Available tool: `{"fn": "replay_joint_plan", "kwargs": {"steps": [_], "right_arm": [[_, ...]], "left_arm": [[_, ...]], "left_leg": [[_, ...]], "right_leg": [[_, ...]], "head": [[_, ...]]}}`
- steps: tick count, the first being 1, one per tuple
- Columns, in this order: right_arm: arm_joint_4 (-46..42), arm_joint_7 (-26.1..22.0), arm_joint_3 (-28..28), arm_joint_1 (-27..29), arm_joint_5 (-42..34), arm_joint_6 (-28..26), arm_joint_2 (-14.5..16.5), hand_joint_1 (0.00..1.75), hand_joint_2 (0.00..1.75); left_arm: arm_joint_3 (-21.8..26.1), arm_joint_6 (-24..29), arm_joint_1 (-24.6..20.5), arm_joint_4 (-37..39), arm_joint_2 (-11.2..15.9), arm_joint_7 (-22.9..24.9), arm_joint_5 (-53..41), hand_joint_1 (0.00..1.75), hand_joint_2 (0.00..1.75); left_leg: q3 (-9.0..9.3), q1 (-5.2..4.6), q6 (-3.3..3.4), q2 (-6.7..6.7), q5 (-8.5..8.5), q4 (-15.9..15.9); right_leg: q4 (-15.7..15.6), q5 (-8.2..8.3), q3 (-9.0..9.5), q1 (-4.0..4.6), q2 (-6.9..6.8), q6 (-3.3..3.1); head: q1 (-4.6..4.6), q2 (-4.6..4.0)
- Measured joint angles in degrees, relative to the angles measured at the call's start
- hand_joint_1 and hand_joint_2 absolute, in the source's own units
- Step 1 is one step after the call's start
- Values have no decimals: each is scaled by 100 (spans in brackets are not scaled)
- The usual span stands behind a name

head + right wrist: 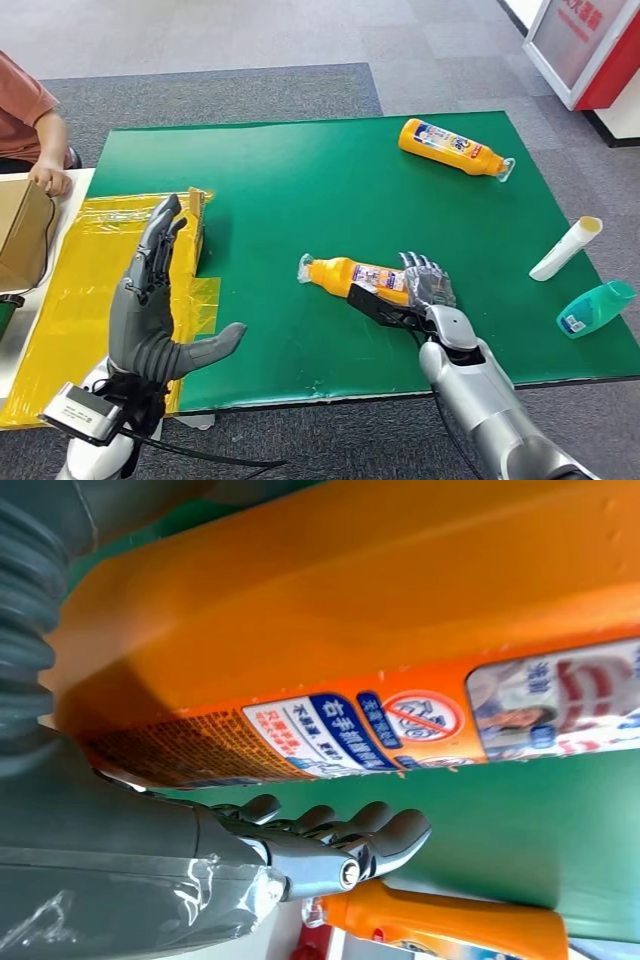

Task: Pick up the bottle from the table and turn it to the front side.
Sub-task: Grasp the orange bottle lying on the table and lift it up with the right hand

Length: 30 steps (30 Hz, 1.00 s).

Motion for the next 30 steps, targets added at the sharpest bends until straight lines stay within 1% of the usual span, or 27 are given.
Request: {"fn": "replay_joint_plan", "kwargs": {"steps": [7,8,9,11,12,13,21,30], "right_arm": [[119,77,-205,-47,130,-10,-18,0,175],[119,84,-233,-42,142,-11,-18,10,175],[119,87,-263,-35,150,-12,-18,50,175],[119,93,-321,-16,169,-9,-21,137,175],[119,97,-351,-9,180,0,-24,171,175],[119,99,-381,-2,191,14,-28,175,175],[69,-219,-554,50,199,-20,-76,175,175],[-216,-368,-591,261,154,-165,-90,175,175]], "left_arm": [[0,-14,-38,-10,1,50,60,0,175],[1,-2,-49,-16,2,63,66,0,175],[4,19,-56,-26,4,71,66,0,175],[17,63,-71,-58,14,84,64,0,175],[24,83,-79,-78,21,88,62,0,175],[29,96,-90,-95,27,92,60,0,175],[114,167,-24,-167,84,1,-15,0,175],[228,176,78,-196,98,-76,-29,0,175]], "left_leg": [[0,0,-1,0,1,0],[1,0,-1,0,1,0],[1,0,-1,0,1,0],[0,0,-1,0,1,0],[1,0,-1,0,1,0],[0,0,-1,0,1,0],[1,0,0,0,0,0],[0,0,-1,0,1,0]], "right_leg": [[0,1,-1,0,0,0],[0,1,-1,0,0,-1],[0,0,-1,0,0,0],[0,0,-1,0,0,0],[0,0,-1,0,0,0],[0,0,-1,0,0,0],[0,0,1,0,0,0],[1,0,-1,1,0,0]], "head": [[0,0],[0,0],[0,0],[0,0],[0,0],[0,0],[0,0],[0,0]]}}
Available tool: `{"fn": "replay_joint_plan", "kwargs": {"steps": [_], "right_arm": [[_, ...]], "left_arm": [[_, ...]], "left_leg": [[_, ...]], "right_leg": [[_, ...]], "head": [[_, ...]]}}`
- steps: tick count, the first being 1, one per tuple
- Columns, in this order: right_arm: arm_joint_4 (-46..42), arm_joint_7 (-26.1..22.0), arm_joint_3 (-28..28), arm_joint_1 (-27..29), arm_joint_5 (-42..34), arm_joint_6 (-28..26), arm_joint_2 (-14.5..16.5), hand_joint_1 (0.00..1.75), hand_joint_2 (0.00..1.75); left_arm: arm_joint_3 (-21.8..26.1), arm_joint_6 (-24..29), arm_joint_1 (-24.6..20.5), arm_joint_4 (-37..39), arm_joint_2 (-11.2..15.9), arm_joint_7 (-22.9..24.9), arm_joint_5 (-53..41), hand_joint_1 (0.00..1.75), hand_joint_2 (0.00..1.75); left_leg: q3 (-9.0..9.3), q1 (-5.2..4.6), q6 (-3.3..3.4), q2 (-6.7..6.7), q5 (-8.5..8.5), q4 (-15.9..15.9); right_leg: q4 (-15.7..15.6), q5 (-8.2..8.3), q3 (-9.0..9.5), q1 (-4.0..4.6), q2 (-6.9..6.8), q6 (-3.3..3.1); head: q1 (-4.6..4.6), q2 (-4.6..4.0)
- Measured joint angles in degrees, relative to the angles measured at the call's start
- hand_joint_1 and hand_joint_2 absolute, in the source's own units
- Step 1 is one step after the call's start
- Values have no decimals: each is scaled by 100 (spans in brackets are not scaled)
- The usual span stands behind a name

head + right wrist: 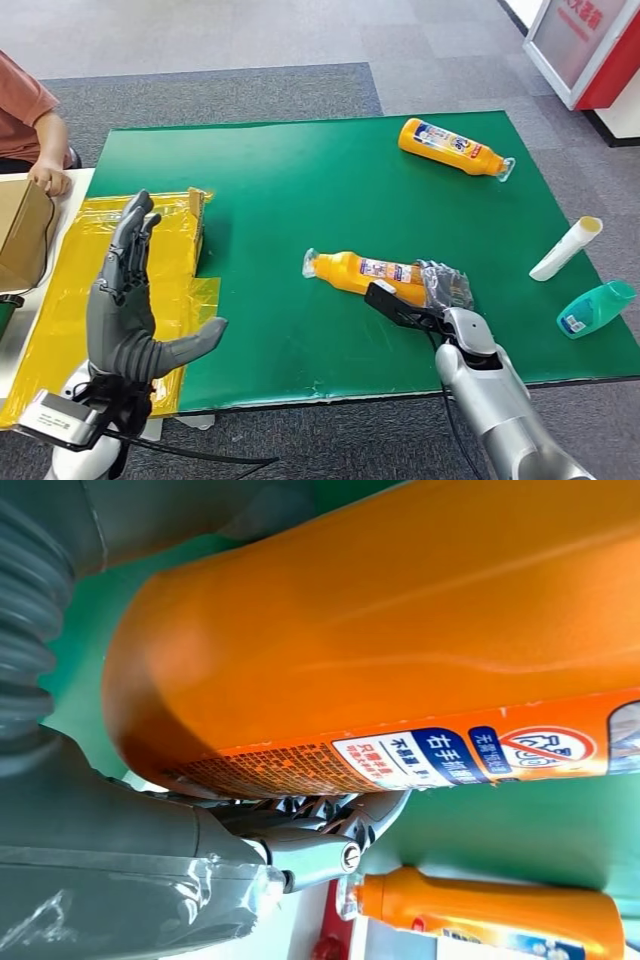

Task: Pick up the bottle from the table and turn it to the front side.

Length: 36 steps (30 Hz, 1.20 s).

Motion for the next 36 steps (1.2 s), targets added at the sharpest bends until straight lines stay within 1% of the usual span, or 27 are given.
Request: {"fn": "replay_joint_plan", "kwargs": {"steps": [3,6,8,11,14,18,20,22,24,28,30,32,36], "right_arm": [[-106,-105,-43,80,-135,-115,-1,175,175],[-293,-432,-153,206,-635,-252,8,175,175],[-482,-832,-272,321,-1274,-267,40,175,175],[-806,-1410,-474,474,-2230,-151,121,175,175],[-1081,-1778,-615,585,-2995,46,195,175,175],[-1578,-2289,-768,742,-4462,412,273,175,175],[-1814,-2392,-815,794,-4823,509,309,175,175],[-2012,-2469,-848,845,-4989,557,331,175,175],[-2229,-2660,-856,928,-5050,527,353,175,175],[-2821,-3163,-729,1089,-4914,257,464,175,175],[-3100,-3311,-562,1147,-4800,48,529,175,175],[-3379,-3435,-337,1226,-4697,-179,580,175,175],[-3795,-3573,74,1352,-4583,-443,642,175,175]], "left_arm": [[54,20,48,0,-5,-4,8,0,175],[101,46,129,2,-15,-9,51,0,175],[138,65,191,2,-17,-39,117,0,175],[197,84,270,2,-17,-115,218,0,175],[219,97,313,2,-13,-173,288,0,175],[236,130,324,8,13,-272,484,0,175],[257,134,324,11,30,-300,550,0,175],[277,123,324,15,42,-318,615,0,175],[304,-47,317,26,52,-276,874,0,175],[397,-913,170,219,97,103,1962,0,175],[458,-1299,54,402,99,223,2526,0,175],[510,-1550,-12,538,85,284,3041,0,175],[536,-1673,-54,655,49,345,3445,0,175]], "left_leg": [[-1,0,1,0,-1,0],[-3,0,1,0,-2,0],[-4,0,1,0,-3,0],[-4,0,1,0,-3,0],[-5,0,0,-1,-3,0],[-6,0,0,-1,-3,0],[-6,0,1,-1,-3,0],[-6,0,1,-1,-3,0],[-6,0,0,-1,-3,0],[-6,0,-1,0,-2,0],[-5,1,-2,1,-2,-1],[-5,1,-3,2,-1,-1],[-6,1,-2,2,-2,-1]], "right_leg": [[0,-1,0,0,0,0],[0,-1,0,0,-1,0],[0,-1,-1,0,0,0],[0,-2,-3,0,0,0],[0,-3,-3,0,-1,0],[0,-3,-3,0,-1,0],[0,-3,-3,0,-1,0],[0,-3,-3,0,-1,0],[0,-3,-4,0,-1,0],[0,-3,-7,0,0,-1],[1,-3,-8,1,1,-2],[1,-3,-9,2,2,-3],[1,-5,-8,1,1,-4]], "head": [[0,0],[1,0],[1,0],[-1,0],[0,0],[1,0],[0,0],[0,0],[1,0],[0,0],[0,0],[-1,0],[0,0]]}}
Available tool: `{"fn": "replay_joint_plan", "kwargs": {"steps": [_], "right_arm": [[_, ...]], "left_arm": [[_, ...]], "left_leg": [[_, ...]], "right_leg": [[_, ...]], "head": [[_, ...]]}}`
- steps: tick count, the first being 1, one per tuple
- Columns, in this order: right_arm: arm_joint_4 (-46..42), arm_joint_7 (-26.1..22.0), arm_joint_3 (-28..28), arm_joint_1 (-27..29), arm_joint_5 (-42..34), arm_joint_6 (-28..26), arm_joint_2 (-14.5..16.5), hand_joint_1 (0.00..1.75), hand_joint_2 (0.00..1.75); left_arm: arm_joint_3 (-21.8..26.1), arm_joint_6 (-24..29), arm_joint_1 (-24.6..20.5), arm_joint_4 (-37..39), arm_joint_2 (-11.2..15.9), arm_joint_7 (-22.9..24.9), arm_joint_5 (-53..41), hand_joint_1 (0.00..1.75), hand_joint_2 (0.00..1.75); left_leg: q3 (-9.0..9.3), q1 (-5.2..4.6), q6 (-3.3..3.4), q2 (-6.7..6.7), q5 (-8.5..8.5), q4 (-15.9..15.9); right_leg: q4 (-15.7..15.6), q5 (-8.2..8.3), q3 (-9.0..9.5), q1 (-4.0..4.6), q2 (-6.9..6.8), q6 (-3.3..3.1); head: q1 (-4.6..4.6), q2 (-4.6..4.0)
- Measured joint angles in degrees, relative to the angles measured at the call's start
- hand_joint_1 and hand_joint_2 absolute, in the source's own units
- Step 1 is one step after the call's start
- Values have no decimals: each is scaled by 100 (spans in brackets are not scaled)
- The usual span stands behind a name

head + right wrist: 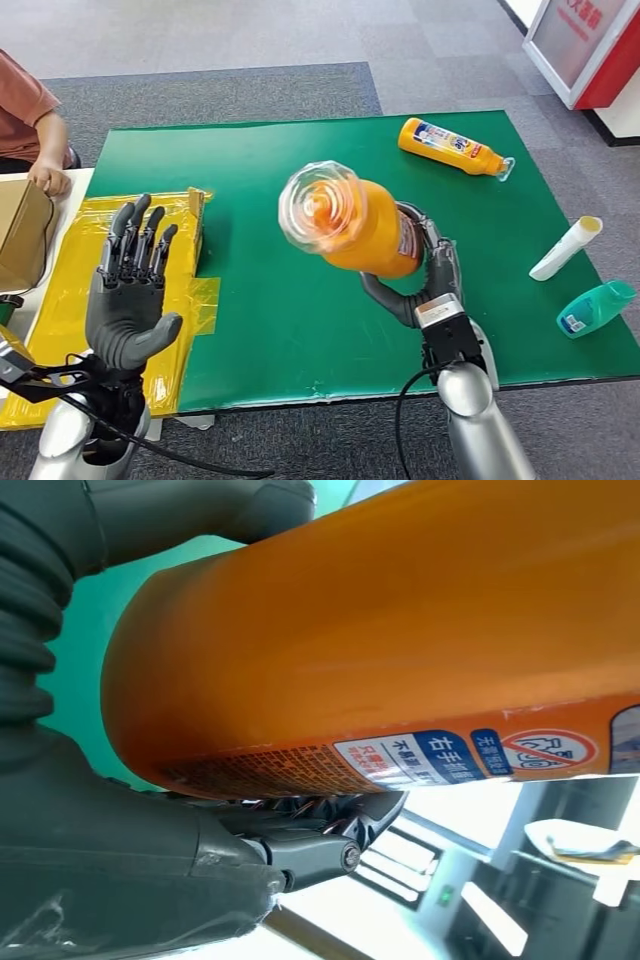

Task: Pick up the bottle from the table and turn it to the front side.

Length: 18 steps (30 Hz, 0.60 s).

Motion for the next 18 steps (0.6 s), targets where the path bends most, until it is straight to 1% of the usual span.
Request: {"fn": "replay_joint_plan", "kwargs": {"steps": [2,5,8,18], "right_arm": [[-139,-82,131,47,135,-166,16,175,175],[-319,-244,364,81,634,-646,24,175,175],[-438,-233,637,77,1055,-989,24,175,175],[-383,-37,1247,-91,1534,-1202,19,175,175]], "left_arm": [[9,1,-11,32,-17,48,135,0,175],[-3,15,-31,55,-57,151,409,0,175],[-102,3,-78,62,-86,222,607,0,175],[-644,-147,-305,141,-79,324,704,0,175]], "left_leg": [[-1,-1,1,0,-1,0],[-1,-1,1,0,-2,0],[-1,-1,1,0,-2,0],[0,0,0,0,-1,0]], "right_leg": [[0,0,0,-1,0,0],[-1,0,0,-1,0,1],[-1,0,0,-1,0,0],[-1,1,0,-1,0,1]], "head": [[1,0],[0,0],[1,0],[0,0]]}}
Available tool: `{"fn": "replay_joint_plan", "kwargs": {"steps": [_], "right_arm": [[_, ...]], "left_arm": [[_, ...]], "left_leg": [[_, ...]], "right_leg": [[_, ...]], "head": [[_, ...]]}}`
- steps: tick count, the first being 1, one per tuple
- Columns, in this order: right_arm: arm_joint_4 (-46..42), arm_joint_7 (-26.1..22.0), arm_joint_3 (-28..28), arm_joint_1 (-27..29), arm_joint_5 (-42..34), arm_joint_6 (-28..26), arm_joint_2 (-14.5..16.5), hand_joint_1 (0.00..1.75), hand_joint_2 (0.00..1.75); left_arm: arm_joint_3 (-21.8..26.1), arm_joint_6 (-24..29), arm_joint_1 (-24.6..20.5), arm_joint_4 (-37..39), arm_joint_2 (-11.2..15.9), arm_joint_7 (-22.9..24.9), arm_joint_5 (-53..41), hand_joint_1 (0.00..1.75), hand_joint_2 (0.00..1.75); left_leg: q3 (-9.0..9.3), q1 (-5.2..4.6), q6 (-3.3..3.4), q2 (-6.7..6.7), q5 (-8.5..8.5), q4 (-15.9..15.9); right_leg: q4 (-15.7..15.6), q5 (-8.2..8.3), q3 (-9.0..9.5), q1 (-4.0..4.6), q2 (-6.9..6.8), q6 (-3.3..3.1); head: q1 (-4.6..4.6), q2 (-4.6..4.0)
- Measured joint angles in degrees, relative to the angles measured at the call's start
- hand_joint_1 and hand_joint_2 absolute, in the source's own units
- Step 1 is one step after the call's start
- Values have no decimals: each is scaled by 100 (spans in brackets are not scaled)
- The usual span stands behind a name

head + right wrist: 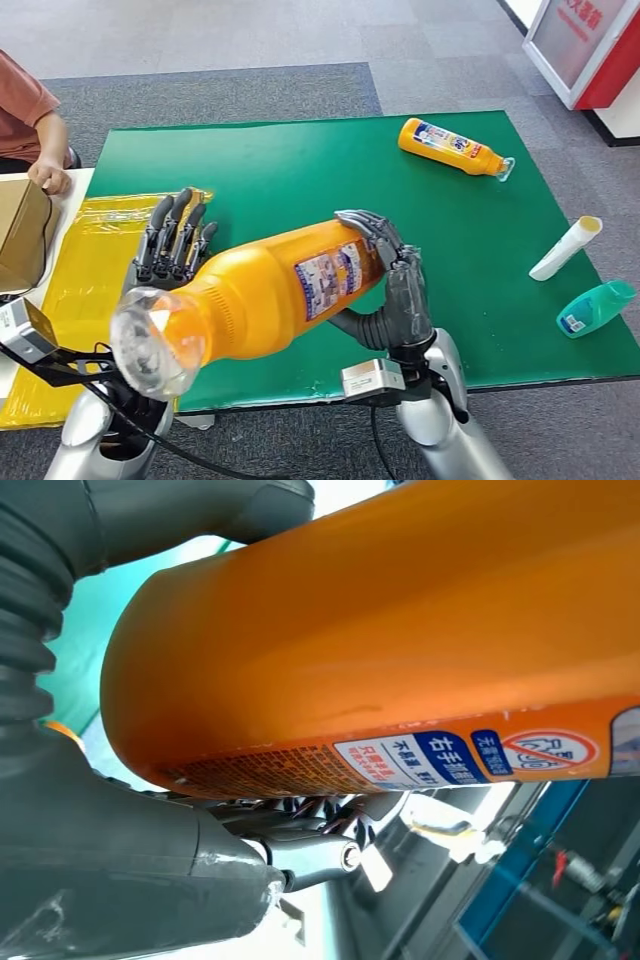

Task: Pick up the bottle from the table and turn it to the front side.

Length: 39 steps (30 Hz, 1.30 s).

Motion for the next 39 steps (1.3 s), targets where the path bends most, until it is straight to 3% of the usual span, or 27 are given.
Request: {"fn": "replay_joint_plan", "kwargs": {"steps": [11,17,24,29,33,39], "right_arm": [[236,180,221,-202,202,-18,-50,175,175],[434,291,266,-392,298,152,-64,175,175],[871,406,462,-574,406,334,-55,175,175],[1097,477,525,-672,411,419,-37,175,175],[1285,545,570,-717,414,493,6,175,175],[1572,663,597,-812,408,504,67,175,175]], "left_arm": [[-438,-27,-254,120,111,44,-540,0,175],[-841,-45,-841,234,272,145,-1555,0,175],[-1156,-144,-1546,396,313,405,-1753,0,175],[-1238,-144,-1716,484,339,483,-1788,0,175],[-1250,-155,-1744,528,360,480,-1797,175,175],[-1256,-160,-1807,674,430,477,-1799,175,175]], "left_leg": [[0,0,0,0,0,0],[0,0,-1,-1,5,0],[1,0,-4,-1,8,0],[1,0,-4,0,8,0],[0,0,-4,0,8,0],[1,0,-7,0,10,0]], "right_leg": [[0,0,-1,0,0,0],[0,6,0,0,0,0],[1,9,0,0,-1,-2],[1,8,-3,0,0,-3],[1,7,-5,0,0,-3],[1,8,-5,0,0,-4]], "head": [[0,0],[0,0],[1,0],[1,0],[1,0],[1,0]]}}
